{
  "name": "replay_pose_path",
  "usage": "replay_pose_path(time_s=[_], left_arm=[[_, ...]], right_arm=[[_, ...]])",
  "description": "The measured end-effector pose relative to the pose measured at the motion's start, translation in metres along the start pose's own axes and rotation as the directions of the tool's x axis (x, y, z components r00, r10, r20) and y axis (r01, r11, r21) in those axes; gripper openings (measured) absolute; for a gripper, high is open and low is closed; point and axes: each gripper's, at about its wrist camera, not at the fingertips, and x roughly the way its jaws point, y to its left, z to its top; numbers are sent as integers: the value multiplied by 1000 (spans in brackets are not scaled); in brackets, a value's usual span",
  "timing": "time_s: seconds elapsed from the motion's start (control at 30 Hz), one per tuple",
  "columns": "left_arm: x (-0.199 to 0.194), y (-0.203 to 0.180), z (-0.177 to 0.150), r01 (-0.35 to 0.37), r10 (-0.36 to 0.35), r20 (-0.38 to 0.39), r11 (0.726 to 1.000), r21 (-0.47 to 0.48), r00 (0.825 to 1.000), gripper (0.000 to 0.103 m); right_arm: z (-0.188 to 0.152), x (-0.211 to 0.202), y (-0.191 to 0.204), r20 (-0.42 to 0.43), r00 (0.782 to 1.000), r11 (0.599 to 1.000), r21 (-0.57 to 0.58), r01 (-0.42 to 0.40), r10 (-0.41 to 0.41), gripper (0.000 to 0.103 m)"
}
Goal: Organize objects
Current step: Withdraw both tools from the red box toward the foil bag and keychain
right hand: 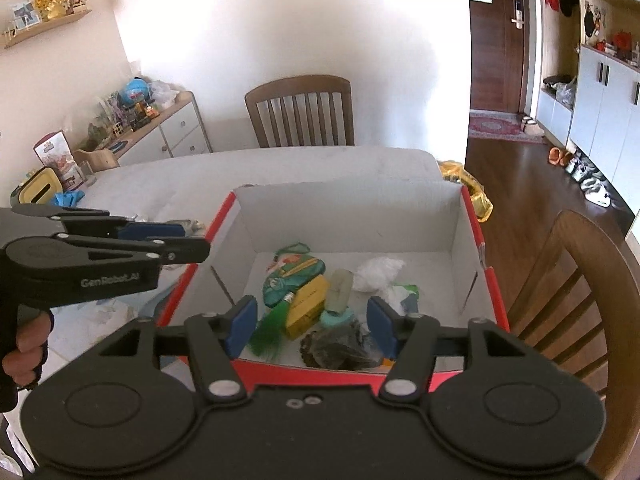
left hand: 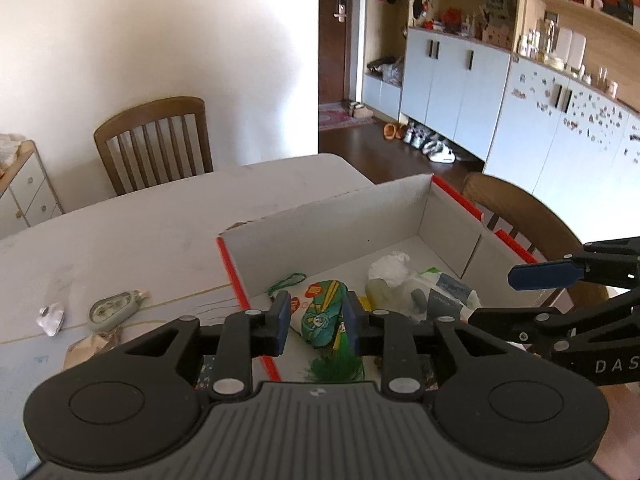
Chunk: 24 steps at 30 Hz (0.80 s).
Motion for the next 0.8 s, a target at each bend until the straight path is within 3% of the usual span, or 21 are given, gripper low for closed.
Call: replay_pose_path(time_s=[0.17,0.23,0.37,0.63,0.8], left_arm=[[-20,15,-5,-11,12,24,1000,-27,1000,33],[-27,20,-8,-43,44,33,999,-20,998,38],[-43,36,-15,-46,48,53,998,-36,997,55],[-68,74,-29,-38,44,81,997,-68,996,69],[-77,102,-36,-40,47,79,996,-80,996,81]], right_arm=[[3,-9,14,26,1000,1000,-1,-16,16,68],[4,-12,19,39,999,1000,3,-27,26,76],[7,-17,31,61,998,999,17,-34,33,80],[10,-14,68,80,996,999,20,-41,39,91],[10,-6,95,69,997,999,14,-42,41,92]])
